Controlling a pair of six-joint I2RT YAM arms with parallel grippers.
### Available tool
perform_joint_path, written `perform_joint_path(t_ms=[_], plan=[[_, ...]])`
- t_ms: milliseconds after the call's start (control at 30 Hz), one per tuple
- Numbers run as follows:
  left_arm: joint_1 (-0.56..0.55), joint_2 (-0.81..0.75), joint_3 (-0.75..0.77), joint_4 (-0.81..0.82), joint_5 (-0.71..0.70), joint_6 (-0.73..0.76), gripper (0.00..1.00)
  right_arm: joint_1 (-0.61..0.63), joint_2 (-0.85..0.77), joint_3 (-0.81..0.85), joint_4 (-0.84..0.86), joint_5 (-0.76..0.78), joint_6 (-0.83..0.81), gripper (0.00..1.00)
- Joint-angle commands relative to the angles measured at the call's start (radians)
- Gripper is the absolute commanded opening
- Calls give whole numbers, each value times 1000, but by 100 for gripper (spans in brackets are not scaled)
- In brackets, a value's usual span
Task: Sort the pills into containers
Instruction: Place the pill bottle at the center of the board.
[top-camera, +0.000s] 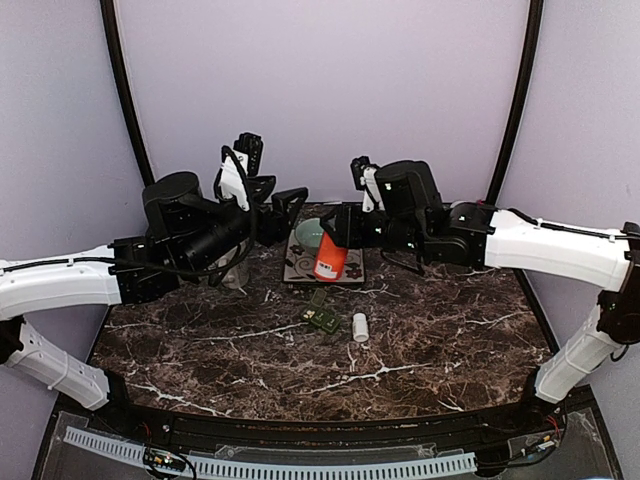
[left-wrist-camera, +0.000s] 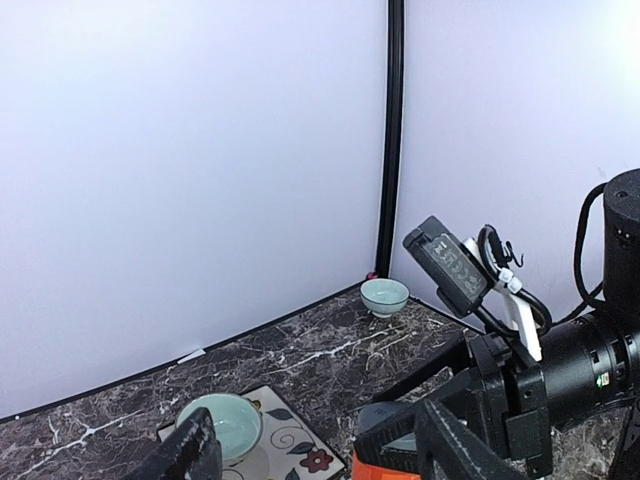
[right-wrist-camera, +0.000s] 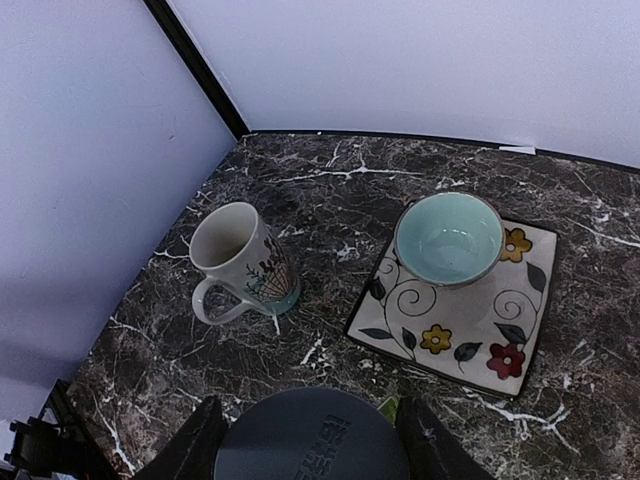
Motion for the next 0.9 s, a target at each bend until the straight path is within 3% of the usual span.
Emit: perform_joint_path(t_ms=[0, 333, 867], plan=[[1, -28, -14, 31, -6, -20, 68, -15, -24, -20, 35, 46, -17, 0], [1, -56, -67, 48, -4, -25, 69, -74, -79, -196, 77, 266, -79, 0], [12, -77, -140, 83, 9, -25, 70, -227, -41, -467, 476, 525, -258, 0]])
